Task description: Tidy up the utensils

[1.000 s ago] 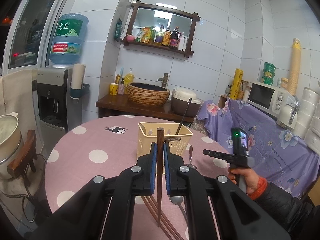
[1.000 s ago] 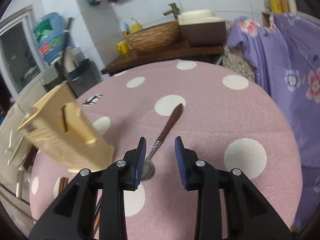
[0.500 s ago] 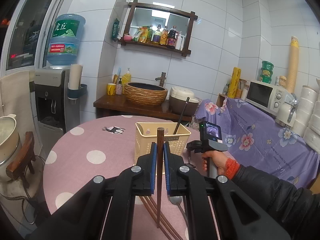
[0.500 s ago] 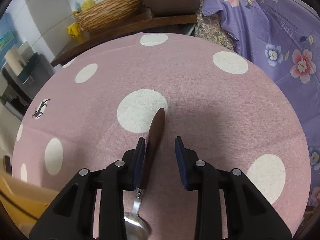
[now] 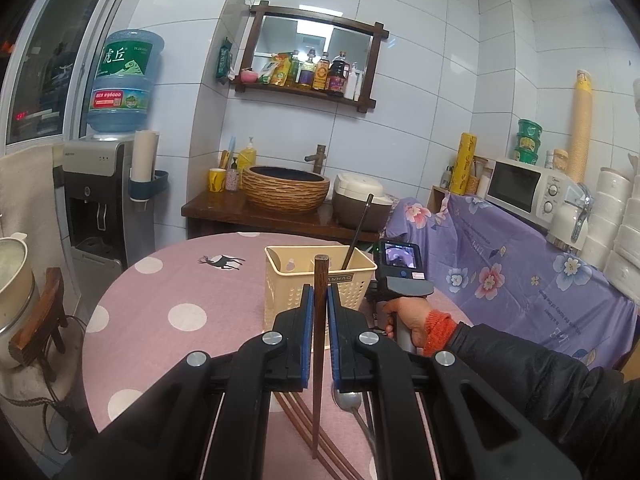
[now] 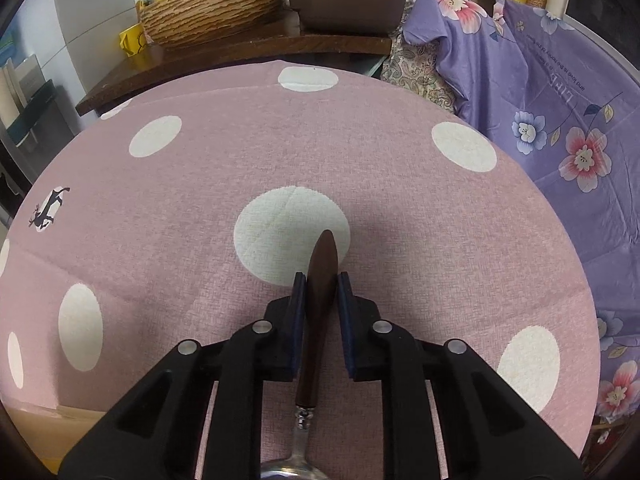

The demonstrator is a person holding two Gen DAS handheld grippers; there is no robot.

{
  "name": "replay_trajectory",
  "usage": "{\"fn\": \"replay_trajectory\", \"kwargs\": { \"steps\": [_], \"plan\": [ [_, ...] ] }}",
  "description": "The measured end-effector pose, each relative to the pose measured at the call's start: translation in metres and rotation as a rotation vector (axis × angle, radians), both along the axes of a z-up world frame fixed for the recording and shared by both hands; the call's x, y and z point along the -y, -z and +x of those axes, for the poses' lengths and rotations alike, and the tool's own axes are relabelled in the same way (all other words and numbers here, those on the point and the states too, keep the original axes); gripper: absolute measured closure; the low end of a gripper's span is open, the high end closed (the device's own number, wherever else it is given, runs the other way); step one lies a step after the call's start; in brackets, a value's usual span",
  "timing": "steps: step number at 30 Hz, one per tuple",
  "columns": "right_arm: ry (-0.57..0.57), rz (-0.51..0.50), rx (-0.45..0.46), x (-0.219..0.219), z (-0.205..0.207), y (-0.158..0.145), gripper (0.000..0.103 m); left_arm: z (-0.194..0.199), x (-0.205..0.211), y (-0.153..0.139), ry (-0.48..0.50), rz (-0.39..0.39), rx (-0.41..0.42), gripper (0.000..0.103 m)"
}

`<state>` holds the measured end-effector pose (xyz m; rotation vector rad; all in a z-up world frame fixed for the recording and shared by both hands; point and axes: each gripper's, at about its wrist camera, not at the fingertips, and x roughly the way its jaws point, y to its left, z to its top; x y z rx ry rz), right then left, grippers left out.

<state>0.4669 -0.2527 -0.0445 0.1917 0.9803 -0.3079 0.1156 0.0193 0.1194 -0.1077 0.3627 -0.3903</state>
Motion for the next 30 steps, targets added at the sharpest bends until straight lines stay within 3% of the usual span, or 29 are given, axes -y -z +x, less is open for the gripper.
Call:
{"fn": "replay_trajectory", "kwargs": {
  "steps": [16, 30],
  "plan": [
    [-0.158, 0.140, 0.179, 0.002, -0.046, -0.020, 0.087, -0.001, -0.001, -0.001, -0.008, -0.006, 0.000, 0.095],
    [-0.384, 0.252, 0.524, 0.026, -0.179, -0.094, 0.087, -0.004, -0.005, -0.001, -0.022, -0.020, 0.000, 0.095]
  ]
}}
